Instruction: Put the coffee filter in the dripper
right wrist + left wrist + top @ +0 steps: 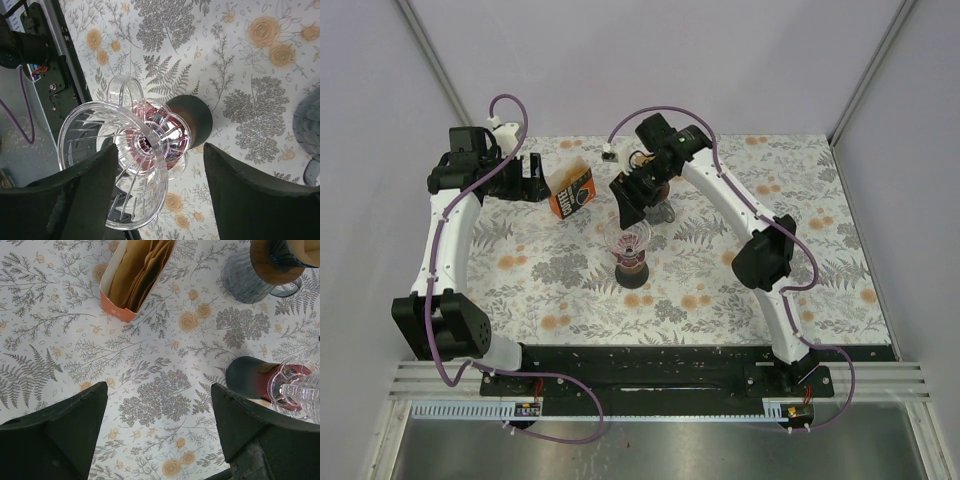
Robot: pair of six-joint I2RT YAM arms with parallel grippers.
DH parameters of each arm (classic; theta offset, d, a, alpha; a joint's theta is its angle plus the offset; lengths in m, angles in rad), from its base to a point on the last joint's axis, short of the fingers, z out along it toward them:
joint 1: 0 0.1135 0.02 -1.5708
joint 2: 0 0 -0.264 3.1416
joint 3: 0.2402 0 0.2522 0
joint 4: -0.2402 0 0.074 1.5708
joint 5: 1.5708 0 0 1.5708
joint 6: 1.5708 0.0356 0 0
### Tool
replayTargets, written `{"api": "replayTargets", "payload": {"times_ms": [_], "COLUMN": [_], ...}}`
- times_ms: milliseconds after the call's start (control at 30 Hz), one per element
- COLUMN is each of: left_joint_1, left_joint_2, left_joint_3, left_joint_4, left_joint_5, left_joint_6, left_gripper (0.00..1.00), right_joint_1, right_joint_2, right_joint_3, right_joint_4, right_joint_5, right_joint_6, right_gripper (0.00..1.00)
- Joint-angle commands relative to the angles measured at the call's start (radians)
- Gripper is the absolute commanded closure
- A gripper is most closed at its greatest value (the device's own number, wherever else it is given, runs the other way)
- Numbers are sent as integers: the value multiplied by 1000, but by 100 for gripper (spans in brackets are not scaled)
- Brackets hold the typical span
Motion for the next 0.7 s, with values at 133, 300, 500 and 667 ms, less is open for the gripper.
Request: {"api": "replayTargets", "payload": {"times_ms": [133, 300, 500, 667], "left_joint_1": [-21, -84, -125, -148], "left_joint_2": [53, 165, 335, 485], "left_joint_3": [73, 165, 284, 398], "left_joint_4": [31, 37, 91, 89], "left_joint_5": [-61, -262, -350, -382], "left_joint_6": [68, 149, 186, 211], "left_gripper": [13, 18, 26, 28], "right_joint_1": [9, 3, -15, -41], "right_joint_2": [-202, -310, -459, -594], "right_joint_3": [33, -91, -340, -524], "right_joint_4": [100, 179, 306, 420], "right_joint_5": [150, 244, 311, 341], "right_joint_6": [14, 26, 68, 95], "right_gripper": [16, 14, 12, 9]}}
